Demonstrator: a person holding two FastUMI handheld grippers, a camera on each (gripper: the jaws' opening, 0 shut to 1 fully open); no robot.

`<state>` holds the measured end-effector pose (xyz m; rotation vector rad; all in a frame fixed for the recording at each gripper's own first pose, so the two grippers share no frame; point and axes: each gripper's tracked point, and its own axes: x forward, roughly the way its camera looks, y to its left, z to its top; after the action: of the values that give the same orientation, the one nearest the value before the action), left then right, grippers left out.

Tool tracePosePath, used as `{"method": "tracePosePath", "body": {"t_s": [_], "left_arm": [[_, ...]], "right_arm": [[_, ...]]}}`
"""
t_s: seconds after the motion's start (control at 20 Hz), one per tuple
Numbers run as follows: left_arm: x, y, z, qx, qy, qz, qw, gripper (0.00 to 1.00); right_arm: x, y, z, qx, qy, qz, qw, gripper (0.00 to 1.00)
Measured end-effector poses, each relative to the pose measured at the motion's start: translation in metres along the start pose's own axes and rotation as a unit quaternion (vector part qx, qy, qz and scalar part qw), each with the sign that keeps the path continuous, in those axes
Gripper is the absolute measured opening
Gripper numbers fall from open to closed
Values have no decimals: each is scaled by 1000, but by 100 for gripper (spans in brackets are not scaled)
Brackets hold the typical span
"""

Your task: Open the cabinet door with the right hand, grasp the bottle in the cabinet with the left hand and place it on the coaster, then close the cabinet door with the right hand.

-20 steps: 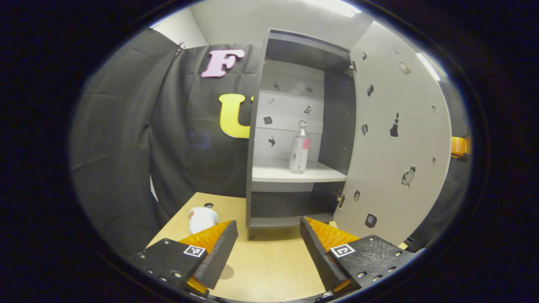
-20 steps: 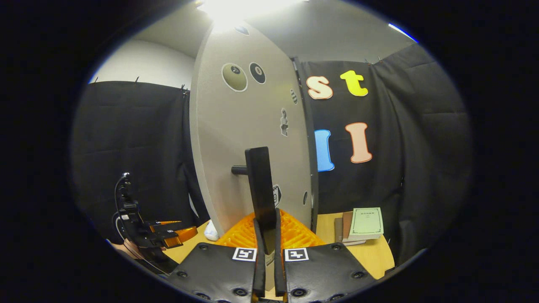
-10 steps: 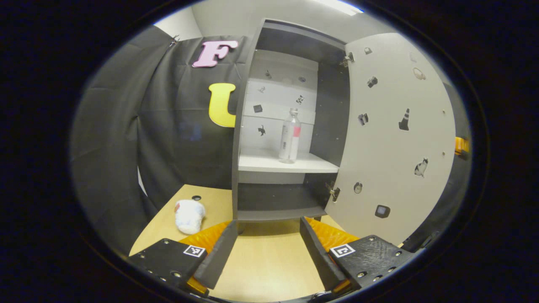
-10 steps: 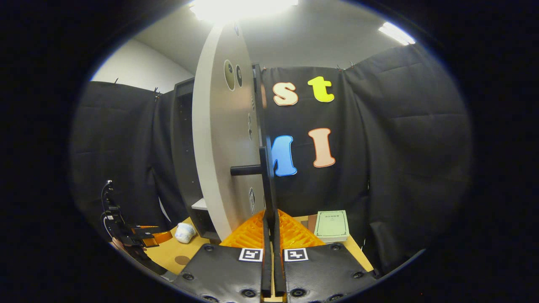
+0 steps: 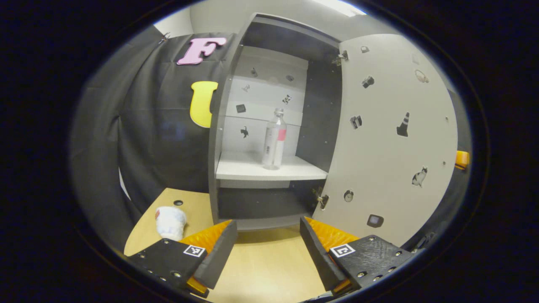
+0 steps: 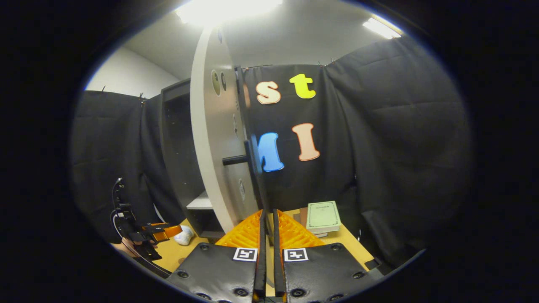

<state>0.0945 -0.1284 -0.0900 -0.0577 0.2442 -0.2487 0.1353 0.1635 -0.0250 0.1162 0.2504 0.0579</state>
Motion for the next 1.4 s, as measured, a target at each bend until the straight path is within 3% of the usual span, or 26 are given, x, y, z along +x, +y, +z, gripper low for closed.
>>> {"method": "tracePosePath", "body": {"t_s": [0.25,0.45,0.5,0.55,0.6,0.65,0.7,0.75,0.9,1.0,1.05,1.2,1.4], "left_arm": [[20,3,27,3,-22,4,1000,89],[40,5,63,4,-52,11,999,92],[43,5,71,4,-58,11,998,89],[49,5,81,5,-65,11,998,89],[52,6,93,9,-72,12,997,89],[57,7,102,14,-75,14,997,89],[66,8,109,16,-75,15,997,89],[73,6,115,9,-73,12,997,91],[98,4,138,-7,-80,4,997,89],[114,7,148,9,-78,10,997,89],[123,7,152,17,-75,12,997,89],[149,1,168,17,-81,1,997,89],[188,-2,179,45,-83,1,996,89]], "right_arm": [[-9,-46,7,8,-1,-81,997,0],[4,-98,27,4,-10,-139,990,6],[14,-106,30,3,-14,-146,989,0],[28,-107,32,5,-16,-141,990,3],[40,-109,32,9,-14,-135,991,22],[54,-113,31,10,-7,-133,991,26],[65,-113,30,13,-2,-120,993,27],[79,-111,29,16,1,-106,994,34],[107,-119,29,27,-12,-101,994,34],[122,-120,26,33,-10,-91,995,55],[130,-125,26,31,-10,-95,995,77],[145,-143,30,33,-21,-109,993,95],[160,-152,30,45,-23,-110,993,95]]}}
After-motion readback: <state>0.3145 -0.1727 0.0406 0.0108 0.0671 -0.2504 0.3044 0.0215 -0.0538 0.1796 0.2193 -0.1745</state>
